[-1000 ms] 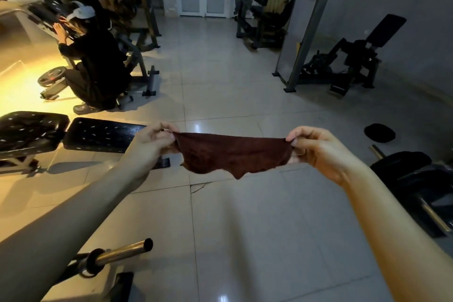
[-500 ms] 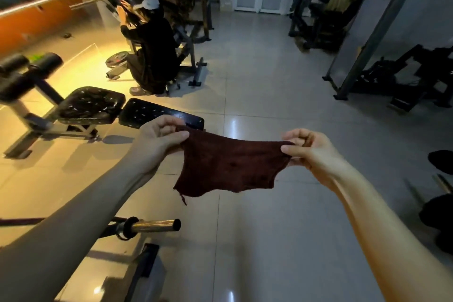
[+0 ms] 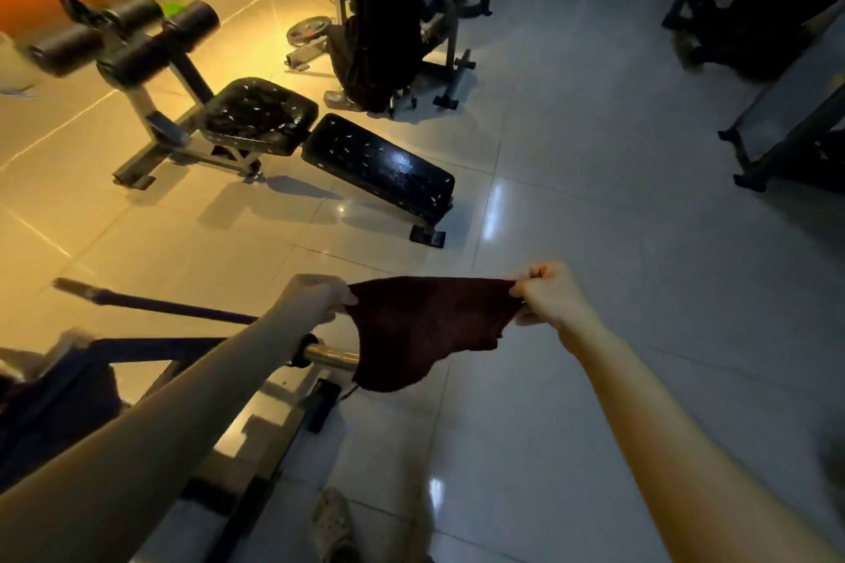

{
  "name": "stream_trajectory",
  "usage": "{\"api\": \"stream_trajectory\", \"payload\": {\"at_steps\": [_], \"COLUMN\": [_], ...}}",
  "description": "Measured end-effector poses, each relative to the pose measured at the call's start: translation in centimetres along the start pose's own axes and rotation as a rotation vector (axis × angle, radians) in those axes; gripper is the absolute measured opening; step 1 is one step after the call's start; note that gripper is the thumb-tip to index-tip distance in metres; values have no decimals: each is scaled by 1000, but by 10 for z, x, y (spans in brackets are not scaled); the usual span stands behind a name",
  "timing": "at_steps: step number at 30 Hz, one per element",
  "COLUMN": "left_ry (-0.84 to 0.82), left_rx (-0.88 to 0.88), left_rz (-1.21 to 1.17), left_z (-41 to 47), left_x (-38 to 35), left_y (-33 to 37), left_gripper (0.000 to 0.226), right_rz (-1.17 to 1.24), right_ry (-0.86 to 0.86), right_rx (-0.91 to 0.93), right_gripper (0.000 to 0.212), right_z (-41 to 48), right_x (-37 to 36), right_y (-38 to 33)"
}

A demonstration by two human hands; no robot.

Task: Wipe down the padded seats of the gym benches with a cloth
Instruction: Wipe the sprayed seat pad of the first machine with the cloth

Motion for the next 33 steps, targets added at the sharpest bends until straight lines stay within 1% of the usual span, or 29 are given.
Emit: {"api": "stream_trajectory", "payload": {"at_steps": [1, 3, 6, 8, 10, 12, 15, 17, 18, 20, 22, 23, 25, 26, 27, 28, 29, 30, 31, 32, 33], "left_ry": [39, 85, 162, 220, 282, 343, 425, 426, 396, 281, 169, 154, 233, 271, 242, 122, -37, -184, -288, -335, -336], "left_rx": [-13, -54, -181, -244, -277, -294, -371, -454, -502, -592, -595, -579, -571, -584, -578, -545, -490, -440, -414, -419, -447], "left_rz": [-34, -59, -41, 2, 63, 125, 262, 269, 254, 219, 158, 147, 140, 124, 129, 165, 238, 313, 369, 374, 330], "left_z": [-2, -12, -19, -23, -24, -20, -13, -9, -8, -6, -1, 3, 16, 24, 35, 46, 55, 61, 64, 66, 66], "left_x": [3, 3, -7, -11, -12, -9, 1, 8, 12, 19, 27, 34, 56, 71, 86, 99, 109, 117, 123, 128, 133], "left_y": [-8, -21, -29, -29, -32, -34, -33, -30, -28, -24, -24, -23, -17, -11, -5, 4, 13, 22, 32, 42, 52], "left_gripper": [16, 11, 8, 3, 14, 24, 27, 25, 22, 23, 29, 29, 27, 30, 41, 56, 68, 68, 58, 43, 27], "right_rz": [-16, -11, 49, 69, 87, 112, 181, 250, 287, 329, 307, 288, 235, 202, 175, 154, 135, 112, 81, 41, 7], "right_ry": [-5, -71, -172, -209, -248, -295, -358, -383, -394, -383, -360, -366, -411, -455, -523, -605, -685, -752, -792, -804, -786], "right_rx": [-6, -8, 5, 34, 57, 68, 82, 75, 69, 60, 65, 73, 124, 172, 232, 292, 341, 380, 404, 419, 428], "right_gripper": [14, 13, 7, 14, 23, 22, 22, 18, 16, 14, 16, 17, 17, 17, 17, 18, 18, 18, 18, 18, 17], "right_z": [-2, -9, -24, -31, -37, -41, -42, -41, -39, -34, -25, -21, -14, -11, -8, -6, -5, -4, -2, 0, 3], "right_x": [-16, -50, -99, -127, -149, -165, -182, -188, -190, -191, -192, -192, -188, -184, -179, -172, -166, -159, -154, -150, -147], "right_y": [-4, -12, -25, -32, -40, -48, -59, -68, -72, -82, -90, -95, -106, -113, -123, -134, -144, -154, -162, -168, -173]}}
Point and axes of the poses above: each hand's wrist, its own z-axis towards the middle knuckle, its own x-axis out of the back of the hand, y = z × x, the point moved 2 cm from there along z, towards the middle knuckle, and after that the axes turned 6 degrees about y, right-handed, at the moved point
